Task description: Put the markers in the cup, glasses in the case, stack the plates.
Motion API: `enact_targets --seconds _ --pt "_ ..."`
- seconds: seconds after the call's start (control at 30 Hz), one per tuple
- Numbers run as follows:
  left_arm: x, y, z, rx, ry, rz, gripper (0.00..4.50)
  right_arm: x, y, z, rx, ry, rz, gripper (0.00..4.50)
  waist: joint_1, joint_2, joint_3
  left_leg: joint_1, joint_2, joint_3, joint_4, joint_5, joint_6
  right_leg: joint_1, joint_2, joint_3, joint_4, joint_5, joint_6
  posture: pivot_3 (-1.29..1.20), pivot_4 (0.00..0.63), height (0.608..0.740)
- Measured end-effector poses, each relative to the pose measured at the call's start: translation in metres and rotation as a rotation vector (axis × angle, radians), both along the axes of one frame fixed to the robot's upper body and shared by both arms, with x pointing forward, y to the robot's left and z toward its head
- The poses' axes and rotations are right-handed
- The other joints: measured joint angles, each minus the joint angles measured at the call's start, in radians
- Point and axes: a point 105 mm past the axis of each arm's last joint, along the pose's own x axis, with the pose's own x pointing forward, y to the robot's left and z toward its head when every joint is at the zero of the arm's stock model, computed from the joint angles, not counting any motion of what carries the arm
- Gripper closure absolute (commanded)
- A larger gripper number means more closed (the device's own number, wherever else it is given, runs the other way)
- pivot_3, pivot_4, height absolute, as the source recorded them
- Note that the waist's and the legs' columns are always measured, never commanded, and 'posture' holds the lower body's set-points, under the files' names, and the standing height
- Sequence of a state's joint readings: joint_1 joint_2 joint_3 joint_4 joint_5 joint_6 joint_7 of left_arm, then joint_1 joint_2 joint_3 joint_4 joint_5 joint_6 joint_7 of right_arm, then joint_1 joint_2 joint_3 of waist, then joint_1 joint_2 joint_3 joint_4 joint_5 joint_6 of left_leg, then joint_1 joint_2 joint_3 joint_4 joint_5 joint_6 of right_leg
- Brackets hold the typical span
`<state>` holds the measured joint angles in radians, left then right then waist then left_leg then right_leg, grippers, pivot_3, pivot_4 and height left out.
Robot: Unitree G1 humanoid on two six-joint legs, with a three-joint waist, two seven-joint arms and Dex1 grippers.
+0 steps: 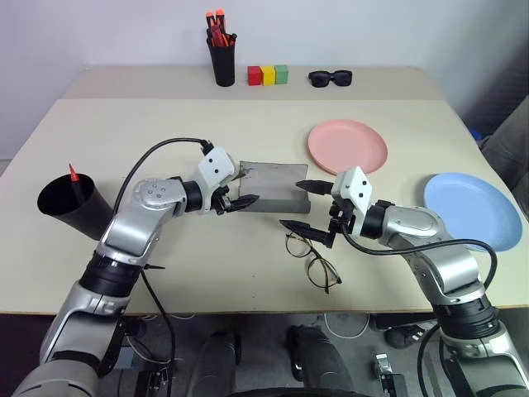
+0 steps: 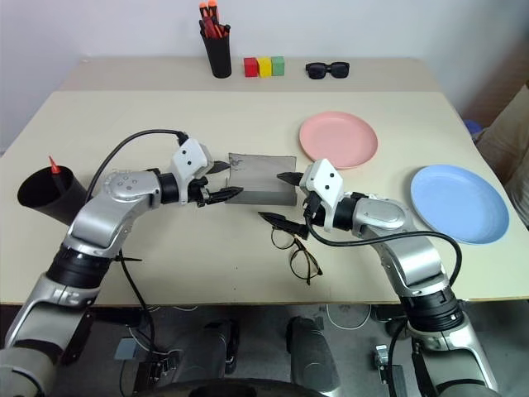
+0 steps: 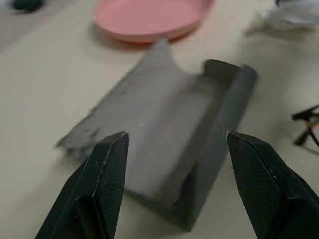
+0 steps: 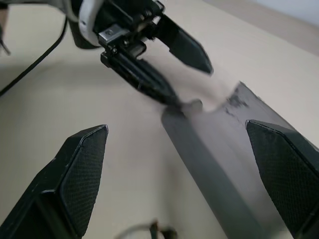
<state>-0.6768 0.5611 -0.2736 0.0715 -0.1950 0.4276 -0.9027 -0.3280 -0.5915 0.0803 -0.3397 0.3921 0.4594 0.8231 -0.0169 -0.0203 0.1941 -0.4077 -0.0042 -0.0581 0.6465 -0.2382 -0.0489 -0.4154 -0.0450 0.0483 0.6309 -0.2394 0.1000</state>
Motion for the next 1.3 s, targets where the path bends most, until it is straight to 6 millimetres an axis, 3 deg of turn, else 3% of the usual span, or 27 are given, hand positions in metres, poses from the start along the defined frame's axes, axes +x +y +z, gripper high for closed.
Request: enact_targets --seconds 0.13,0.17,0.23,0.37,0.4,0.63,0.73,0.83,0.93,1.1,1.2,1.3 --pt "0.002 -0.008 -0.014 0.086 0.066 -0.117 1.32 -0.008 -0.019 -0.006 -0.03 0.008 -0.076 0.0 0.002 0.0 0.0 -0.001 0.0 0.0 0.0 -0.001 0.001 0.0 0.0 0.0 0.0 0.0 0.001 0.0 0.15 0.74" --pt "0.001 -0.009 -0.018 0.104 0.082 -0.139 1.56 -0.009 -0.022 -0.008 -0.037 0.012 -0.088 0.0 0.002 0.0 0.0 -0.001 0.0 0.0 0.0 -0.001 0.001 0.0 0.0 0.0 0.0 0.0 0.001 0.0 0.15 0.74" --pt "0.002 -0.01 -0.026 0.154 0.094 -0.179 2.13 -0.013 -0.029 -0.01 -0.04 0.012 -0.123 0.0 0.002 0.0 0.0 -0.001 0.0 0.0 0.001 -0.001 0.001 0.0 0.0 0.0 0.0 0.0 0.001 0.0 0.15 0.74" --pt "0.01 -0.009 -0.028 0.201 0.076 -0.194 4.09 -0.019 -0.035 -0.011 -0.042 0.011 -0.16 0.0 0.003 0.0 0.0 0.0 0.0 0.0 0.001 -0.001 0.001 0.0 0.0 0.0 0.0 0.0 0.001 0.0 0.15 0.74" --pt "0.012 -0.01 -0.028 0.204 0.071 -0.196 4.33 -0.02 -0.036 -0.011 -0.043 0.012 -0.165 0.0 0.003 0.0 0.0 0.0 0.0 0.0 0.001 -0.001 0.001 0.0 0.0 0.001 0.0 0.0 0.001 0.0 0.15 0.74" --pt "0.013 -0.008 -0.028 0.207 0.013 -0.221 4.33 -0.023 -0.039 -0.016 -0.054 0.052 -0.187 0.0 0.002 0.0 0.0 -0.001 0.0 0.0 0.001 -0.001 0.001 0.0 0.0 0.001 0.0 0.0 0.002 0.0 0.15 0.74" --pt "0.01 0.013 -0.028 0.224 -0.005 -0.191 4.33 -0.024 -0.04 -0.019 -0.047 0.106 -0.193 0.0 -0.005 0.0 0.0 0.0 0.001 0.0 0.0 -0.001 0.001 -0.001 0.0 0.001 0.001 0.001 0.003 0.0 0.15 0.74" --pt "-0.005 0.039 -0.031 0.253 0.024 -0.198 4.33 -0.026 -0.038 -0.019 -0.031 0.147 -0.182 0.0 -0.003 0.0 0.0 0.0 0.002 0.0 0.0 -0.001 0.001 -0.001 0.001 0.001 0.001 0.001 0.002 0.0 0.15 0.74" --pt "-0.036 0.059 -0.034 0.284 0.086 -0.247 4.33 -0.03 -0.032 -0.018 -0.015 0.178 -0.151 0.0 -0.001 0.001 0.0 -0.001 0.003 0.001 0.0 -0.001 0.001 -0.001 -0.001 0.001 0.001 0.0 0.0 0.0 0.15 0.74" --pt "-0.073 0.06 -0.037 0.291 0.159 -0.323 4.33 -0.033 -0.028 -0.024 -0.016 0.233 -0.144 0.0 0.009 0.001 0.001 -0.001 0.003 0.001 0.002 -0.001 0.001 0.001 -0.002 0.001 -0.001 -0.001 -0.001 0.0 0.15 0.74" --pt "-0.082 0.053 -0.035 0.294 0.16 -0.351 3.45 -0.034 -0.028 -0.028 -0.019 0.267 -0.143 0.0 0.006 0.001 0.001 -0.001 0.003 0.001 0.002 -0.001 0.002 0.001 -0.001 0.001 -0.001 -0.002 -0.002 0.0 0.15 0.74" --pt "-0.081 0.051 -0.034 0.294 0.142 -0.34 2.03 -0.034 -0.03 -0.03 -0.039 0.297 -0.148 0.0 0.004 0.001 0.001 0.0 0.002 0.001 0.002 -0.001 0.002 0.001 -0.001 0.001 -0.001 -0.002 -0.002 0.0 0.15 0.74"
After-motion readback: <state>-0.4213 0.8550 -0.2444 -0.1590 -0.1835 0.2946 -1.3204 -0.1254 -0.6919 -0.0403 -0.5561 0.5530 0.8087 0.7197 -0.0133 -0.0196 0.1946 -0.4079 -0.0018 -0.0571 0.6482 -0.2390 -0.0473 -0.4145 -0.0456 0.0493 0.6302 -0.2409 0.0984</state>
